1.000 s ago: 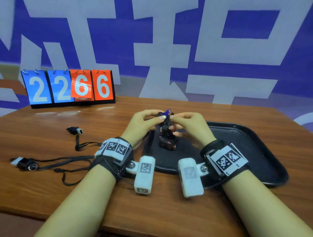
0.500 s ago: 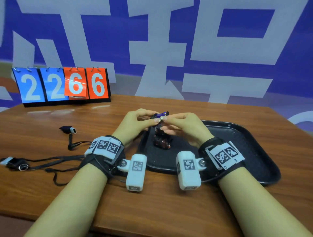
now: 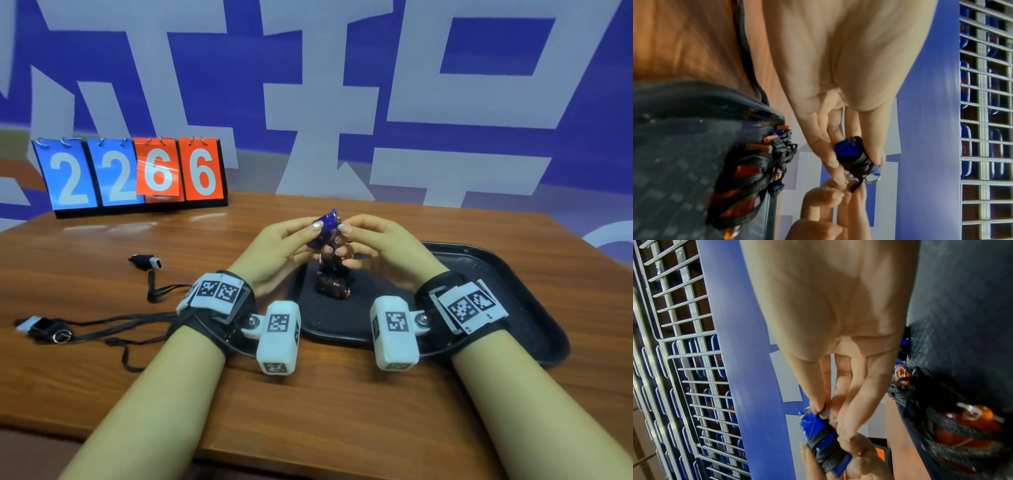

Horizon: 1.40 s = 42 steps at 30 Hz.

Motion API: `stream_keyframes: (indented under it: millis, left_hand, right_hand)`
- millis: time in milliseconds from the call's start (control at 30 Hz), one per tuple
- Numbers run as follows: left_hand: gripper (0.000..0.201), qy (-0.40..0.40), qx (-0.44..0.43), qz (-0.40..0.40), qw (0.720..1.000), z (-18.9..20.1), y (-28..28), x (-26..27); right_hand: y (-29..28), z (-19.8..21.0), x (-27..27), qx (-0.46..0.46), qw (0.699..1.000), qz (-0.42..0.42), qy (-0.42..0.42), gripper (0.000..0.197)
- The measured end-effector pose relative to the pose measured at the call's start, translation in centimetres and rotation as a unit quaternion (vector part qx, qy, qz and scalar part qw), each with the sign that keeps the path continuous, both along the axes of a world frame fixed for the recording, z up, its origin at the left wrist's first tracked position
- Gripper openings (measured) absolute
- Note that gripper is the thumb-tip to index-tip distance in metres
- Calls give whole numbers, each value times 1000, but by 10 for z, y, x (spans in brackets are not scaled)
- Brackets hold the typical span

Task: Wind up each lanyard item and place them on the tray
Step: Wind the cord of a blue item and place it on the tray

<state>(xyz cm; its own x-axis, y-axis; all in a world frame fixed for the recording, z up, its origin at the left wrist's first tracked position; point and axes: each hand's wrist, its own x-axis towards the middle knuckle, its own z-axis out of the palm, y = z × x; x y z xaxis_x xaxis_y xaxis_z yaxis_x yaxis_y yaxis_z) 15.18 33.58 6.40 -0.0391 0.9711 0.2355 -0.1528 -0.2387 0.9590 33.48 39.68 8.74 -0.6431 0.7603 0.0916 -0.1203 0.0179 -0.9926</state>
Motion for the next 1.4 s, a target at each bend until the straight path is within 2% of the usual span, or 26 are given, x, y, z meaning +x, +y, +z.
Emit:
stream_keyframes:
  millis: [133, 267, 433, 600, 767, 900, 1033, 1233, 1333, 1400]
  left_hand:
    - [33, -4, 5, -5, 1000, -1, 1, -1]
    - [30, -54, 25, 9, 998, 0, 1, 2]
    - [26, -51, 3, 1, 999, -1, 1, 2]
    - [23, 19, -36, -30, 999, 0, -1, -2]
    - [21, 73, -56, 10, 996, 0, -1, 0]
    - [26, 87, -70, 41, 993, -3, 0, 3]
    - [19, 131, -60, 82, 986, -3, 2, 0]
    - [24, 126, -32, 105, 986, 3, 7, 2]
    - [24, 94, -41, 58, 993, 16, 6, 4]
    - [26, 106, -49, 50, 992, 27, 7, 4]
  right_hand:
    - [4, -1, 0, -70, 997, 8, 14, 10]
    - [7, 4, 4, -162, 986, 32, 13, 10]
    - [9, 3, 7, -163, 985, 50, -36, 6]
    - [13, -2, 5, -119, 992, -6, -29, 9]
    - [12, -6, 1, -13, 996, -68, -63, 10]
    - [13, -5, 6, 14, 994, -60, -91, 15]
    - [11, -3, 5, 22, 995, -26, -93, 18]
    - [8, 1, 7, 97, 989, -67, -93, 23]
    - [13, 7, 12, 82, 991, -74, -71, 22]
    - [18, 13, 18, 67, 993, -78, -53, 24]
